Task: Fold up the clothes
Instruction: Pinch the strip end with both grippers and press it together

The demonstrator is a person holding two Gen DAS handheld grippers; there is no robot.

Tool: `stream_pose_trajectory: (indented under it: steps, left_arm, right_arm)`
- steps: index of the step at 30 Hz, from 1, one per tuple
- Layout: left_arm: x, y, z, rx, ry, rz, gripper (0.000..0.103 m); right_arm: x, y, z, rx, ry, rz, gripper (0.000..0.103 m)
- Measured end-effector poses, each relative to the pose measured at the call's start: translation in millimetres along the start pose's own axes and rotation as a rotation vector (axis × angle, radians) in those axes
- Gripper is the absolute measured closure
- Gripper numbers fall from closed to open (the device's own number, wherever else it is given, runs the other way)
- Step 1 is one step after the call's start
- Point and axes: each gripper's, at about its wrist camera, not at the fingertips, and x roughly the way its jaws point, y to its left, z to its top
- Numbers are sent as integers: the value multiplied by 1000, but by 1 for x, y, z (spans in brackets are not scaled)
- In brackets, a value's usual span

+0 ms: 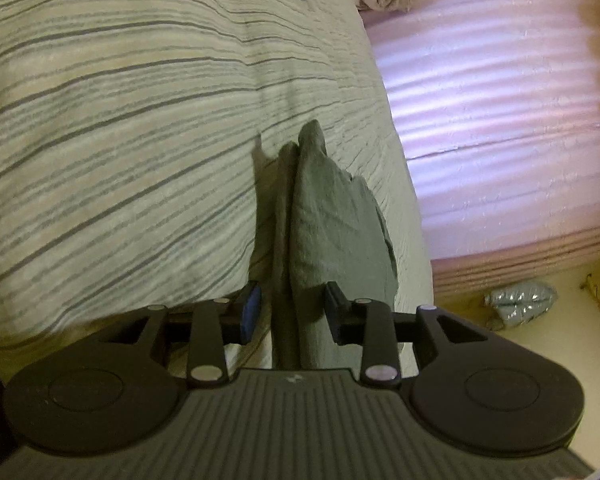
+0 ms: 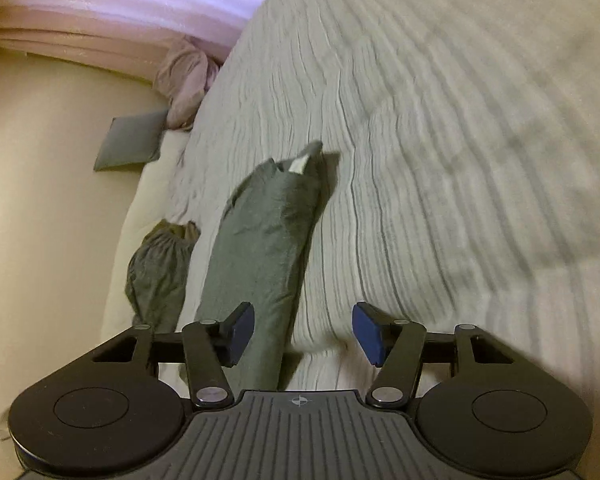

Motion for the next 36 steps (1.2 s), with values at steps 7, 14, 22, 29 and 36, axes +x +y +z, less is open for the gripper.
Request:
stream_pose_trajectory:
  steps: [7,14,22,29,36]
  left_arm:
    - [11,3,3,13,-19,17,89]
    - [12,-22,40,179,122,47,102]
    - [24,-40,129,281,268,69,101]
    - [-17,-30,108,269,236,54,84]
    - [-61,14,38,114,220,14,74]
  right_arm:
    - [46,-4,32,-14,60,33,77]
    - [28,-5,1,-45,-36,-9,100]
    - [2,15,-102,79,-145,-43,100]
    - [-22,21,-123,62,-201,-93,64]
    - [-40,11,-92,110,-289,-41,47]
